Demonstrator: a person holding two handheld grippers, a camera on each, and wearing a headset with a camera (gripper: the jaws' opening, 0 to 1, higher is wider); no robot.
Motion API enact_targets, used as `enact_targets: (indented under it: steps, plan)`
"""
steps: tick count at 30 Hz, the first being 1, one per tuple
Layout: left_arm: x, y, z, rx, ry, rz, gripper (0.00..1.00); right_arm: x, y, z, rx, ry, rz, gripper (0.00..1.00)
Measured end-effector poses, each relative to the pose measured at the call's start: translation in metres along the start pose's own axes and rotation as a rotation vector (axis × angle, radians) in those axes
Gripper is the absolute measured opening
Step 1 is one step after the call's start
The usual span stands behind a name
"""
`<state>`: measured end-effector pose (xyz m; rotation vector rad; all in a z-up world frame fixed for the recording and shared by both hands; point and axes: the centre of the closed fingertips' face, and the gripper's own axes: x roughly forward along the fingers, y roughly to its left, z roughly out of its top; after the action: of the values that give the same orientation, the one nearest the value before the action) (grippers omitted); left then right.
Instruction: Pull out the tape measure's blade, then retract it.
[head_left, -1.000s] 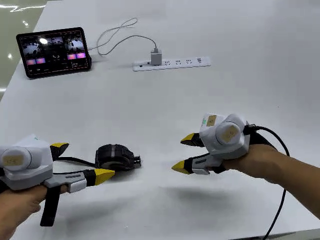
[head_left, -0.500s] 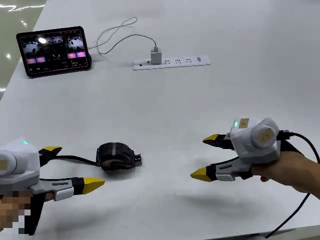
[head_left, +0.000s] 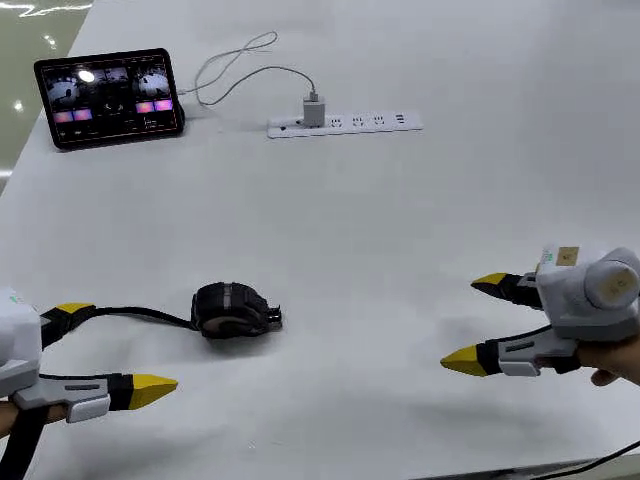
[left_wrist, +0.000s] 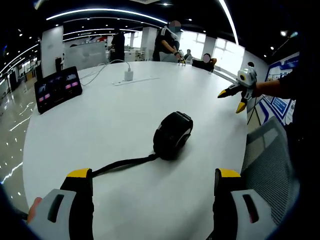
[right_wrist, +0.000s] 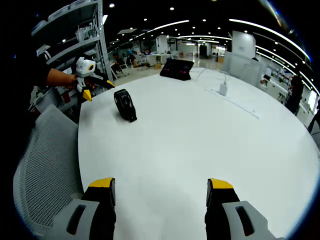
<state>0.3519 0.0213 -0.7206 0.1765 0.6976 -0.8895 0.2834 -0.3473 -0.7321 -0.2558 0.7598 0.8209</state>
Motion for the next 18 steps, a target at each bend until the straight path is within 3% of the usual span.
enact_targets:
  steps: [8, 10, 18]
  plan:
    - [-0.007, 0.008, -0.003, 0.0, 0.001, 0.01, 0.99, -0.016, -0.006, -0.017, 0.028, 0.009, -0.024, 0.81]
    - [-0.009, 0.014, -0.005, 0.03, 0.0, 0.042, 0.99, -0.02, -0.009, -0.021, 0.026, 0.013, -0.039, 0.84]
    - [-0.014, 0.013, -0.008, 0.012, 0.02, 0.033, 0.99, -0.034, -0.02, -0.033, 0.03, 0.015, -0.073, 0.97]
